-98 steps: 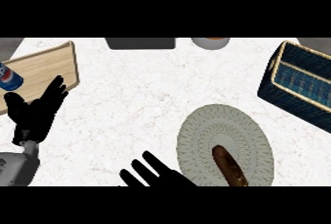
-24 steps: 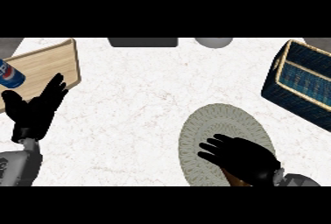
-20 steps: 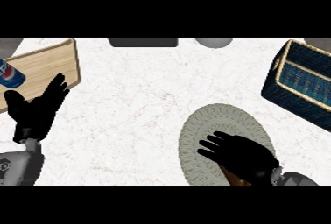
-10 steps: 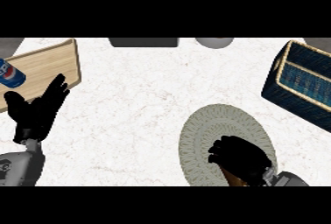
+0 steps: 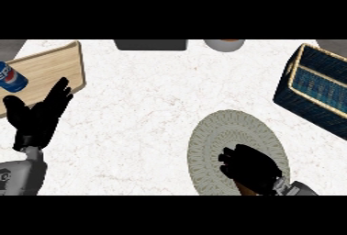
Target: Pick the sweet potato from the placemat and place it in the basket
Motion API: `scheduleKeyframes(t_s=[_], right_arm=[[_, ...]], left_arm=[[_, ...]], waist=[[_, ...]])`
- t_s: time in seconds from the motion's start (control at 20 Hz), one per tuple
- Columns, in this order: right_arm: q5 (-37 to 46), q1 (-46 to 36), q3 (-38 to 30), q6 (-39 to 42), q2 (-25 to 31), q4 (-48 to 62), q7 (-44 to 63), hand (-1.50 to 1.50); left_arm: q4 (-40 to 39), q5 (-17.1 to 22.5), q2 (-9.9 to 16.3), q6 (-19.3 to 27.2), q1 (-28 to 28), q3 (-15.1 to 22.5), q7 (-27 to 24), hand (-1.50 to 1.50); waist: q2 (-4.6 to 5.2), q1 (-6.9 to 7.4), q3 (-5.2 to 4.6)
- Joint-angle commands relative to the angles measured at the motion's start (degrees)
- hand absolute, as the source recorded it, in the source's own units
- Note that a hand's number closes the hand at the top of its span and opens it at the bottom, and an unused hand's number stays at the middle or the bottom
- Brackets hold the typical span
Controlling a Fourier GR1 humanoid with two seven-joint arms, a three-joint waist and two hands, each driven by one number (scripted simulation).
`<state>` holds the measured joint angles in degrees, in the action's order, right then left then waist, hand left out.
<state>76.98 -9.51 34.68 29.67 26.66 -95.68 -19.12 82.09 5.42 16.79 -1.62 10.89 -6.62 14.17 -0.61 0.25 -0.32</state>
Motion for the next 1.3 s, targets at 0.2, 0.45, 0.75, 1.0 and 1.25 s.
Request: scheduleKeyframes(t_s=[0.2, 0.45, 0.75, 1.0, 1.25], right_arm=[[-3.6, 7.7, -8.6, 2.6, -16.7, -1.1, 17.6, 1.50], [-12.9, 13.0, -17.5, -6.6, -26.2, -4.8, 34.5, 1.50], [-30.2, 12.7, -8.8, -25.8, -26.6, -15.0, 46.6, 1.50], [-26.5, 2.0, -0.1, -38.2, -26.6, -23.1, 61.3, 1.50], [-16.9, -11.7, 1.4, -36.4, -26.6, -28.9, 82.1, 1.50]], left_arm=[[-0.3, 0.6, 1.2, -0.6, -1.3, -2.1, -0.2, 0.00], [0.5, 0.6, 0.5, 0.3, -2.7, -2.5, -1.0, 0.00], [-1.1, 0.4, 0.8, -1.6, -3.1, -1.8, -2.5, 0.00], [0.0, -0.5, -0.1, 0.0, 0.2, -0.6, -0.1, 0.00], [-1.0, -1.3, -2.0, 1.1, -0.1, 0.2, -0.9, 0.00]], waist=[[0.35, -2.12, 0.33], [0.23, -3.20, 0.55], [0.34, -1.04, 0.46], [0.13, 0.06, 0.22], [0.15, -0.20, 0.10]])
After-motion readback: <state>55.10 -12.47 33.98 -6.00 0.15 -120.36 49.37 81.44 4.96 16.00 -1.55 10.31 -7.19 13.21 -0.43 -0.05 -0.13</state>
